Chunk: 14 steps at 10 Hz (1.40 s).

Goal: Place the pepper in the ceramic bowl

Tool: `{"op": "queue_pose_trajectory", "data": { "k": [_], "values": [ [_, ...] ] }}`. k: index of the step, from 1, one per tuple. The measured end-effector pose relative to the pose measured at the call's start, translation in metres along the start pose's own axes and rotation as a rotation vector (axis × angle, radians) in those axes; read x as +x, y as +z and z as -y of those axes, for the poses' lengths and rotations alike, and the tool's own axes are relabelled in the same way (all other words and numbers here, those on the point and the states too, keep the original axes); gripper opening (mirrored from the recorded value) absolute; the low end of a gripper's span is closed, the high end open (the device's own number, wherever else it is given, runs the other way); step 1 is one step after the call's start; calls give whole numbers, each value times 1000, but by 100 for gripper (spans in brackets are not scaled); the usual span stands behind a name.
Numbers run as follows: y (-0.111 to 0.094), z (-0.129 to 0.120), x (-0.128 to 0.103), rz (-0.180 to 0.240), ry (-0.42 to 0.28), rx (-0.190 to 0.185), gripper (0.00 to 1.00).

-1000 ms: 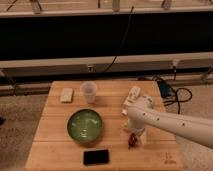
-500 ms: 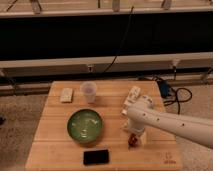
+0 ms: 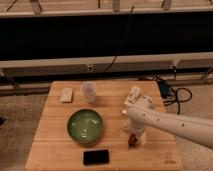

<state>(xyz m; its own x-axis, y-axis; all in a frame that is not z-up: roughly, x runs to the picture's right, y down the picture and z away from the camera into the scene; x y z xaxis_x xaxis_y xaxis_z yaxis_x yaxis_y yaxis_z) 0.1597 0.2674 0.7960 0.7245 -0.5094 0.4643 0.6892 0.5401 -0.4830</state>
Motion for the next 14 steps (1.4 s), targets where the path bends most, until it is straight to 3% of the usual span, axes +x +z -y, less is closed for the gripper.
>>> {"op": "queue_pose_trajectory", "data": {
  "k": [2, 4, 9, 12, 14],
  "values": [
    [0, 1, -1, 2, -11, 4, 51],
    [-1, 1, -1, 3, -12, 6, 46],
    [3, -4, 3, -7, -24, 4, 1],
    [2, -5, 4, -9, -24, -2, 0],
    [-11, 0, 1, -26, -35, -6, 0]
  ]
}}
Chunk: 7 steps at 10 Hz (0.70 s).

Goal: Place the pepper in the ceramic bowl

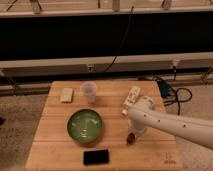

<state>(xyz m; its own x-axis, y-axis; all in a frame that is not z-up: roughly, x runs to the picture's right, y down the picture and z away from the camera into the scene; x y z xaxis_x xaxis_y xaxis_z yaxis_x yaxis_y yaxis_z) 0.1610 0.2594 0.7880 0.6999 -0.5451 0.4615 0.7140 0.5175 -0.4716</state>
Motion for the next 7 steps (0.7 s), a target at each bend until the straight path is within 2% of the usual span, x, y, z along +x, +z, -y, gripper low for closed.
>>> {"op": "queue_pose_trajectory", "data": {
  "k": [1, 5, 7],
  "values": [
    [-6, 0, 0, -2, -2, -2, 0],
    [-10, 3, 0, -23, -24, -10, 0],
    [-26, 19, -7, -36, -52, -11, 0]
  ]
}}
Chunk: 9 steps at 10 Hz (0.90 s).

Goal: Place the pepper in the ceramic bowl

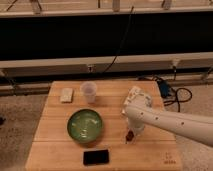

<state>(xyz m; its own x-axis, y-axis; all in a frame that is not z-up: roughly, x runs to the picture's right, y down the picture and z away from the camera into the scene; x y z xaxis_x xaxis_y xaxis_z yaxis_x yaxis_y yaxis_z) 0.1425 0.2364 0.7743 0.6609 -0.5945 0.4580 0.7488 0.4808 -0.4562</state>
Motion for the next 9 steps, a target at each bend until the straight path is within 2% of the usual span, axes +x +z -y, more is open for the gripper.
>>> {"op": "queue_pose_trajectory", "data": {
  "k": [2, 3, 6, 9],
  "values": [
    [-26, 17, -6, -18, -28, -2, 0],
    [-32, 23, -7, -28, -43, -5, 0],
    [-40, 49, -18, -57, -83, -9, 0],
    [-48, 94, -37, -92, -143, -10, 0]
  ]
}}
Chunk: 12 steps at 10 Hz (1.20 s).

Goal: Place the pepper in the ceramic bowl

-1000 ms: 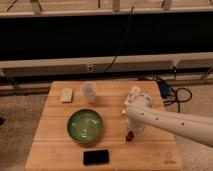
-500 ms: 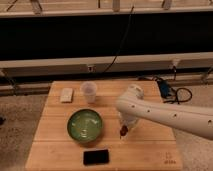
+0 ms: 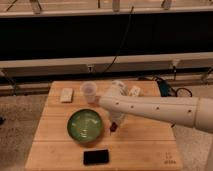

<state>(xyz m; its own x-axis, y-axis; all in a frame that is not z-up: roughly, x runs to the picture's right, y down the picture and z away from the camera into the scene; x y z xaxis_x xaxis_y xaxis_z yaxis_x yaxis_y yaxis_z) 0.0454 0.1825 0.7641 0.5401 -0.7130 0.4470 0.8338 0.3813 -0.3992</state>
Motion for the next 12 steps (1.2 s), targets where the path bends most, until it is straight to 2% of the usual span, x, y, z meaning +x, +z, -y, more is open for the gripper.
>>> {"op": "queue_pose_trajectory", "data": {
  "k": [6, 10, 12],
  "values": [
    [-8, 56, -23, -33, -87, 11, 0],
    [-6, 59, -20, -41, -103, 9, 0],
    [-6, 69, -26, -42, -116, 9, 0]
  ]
}}
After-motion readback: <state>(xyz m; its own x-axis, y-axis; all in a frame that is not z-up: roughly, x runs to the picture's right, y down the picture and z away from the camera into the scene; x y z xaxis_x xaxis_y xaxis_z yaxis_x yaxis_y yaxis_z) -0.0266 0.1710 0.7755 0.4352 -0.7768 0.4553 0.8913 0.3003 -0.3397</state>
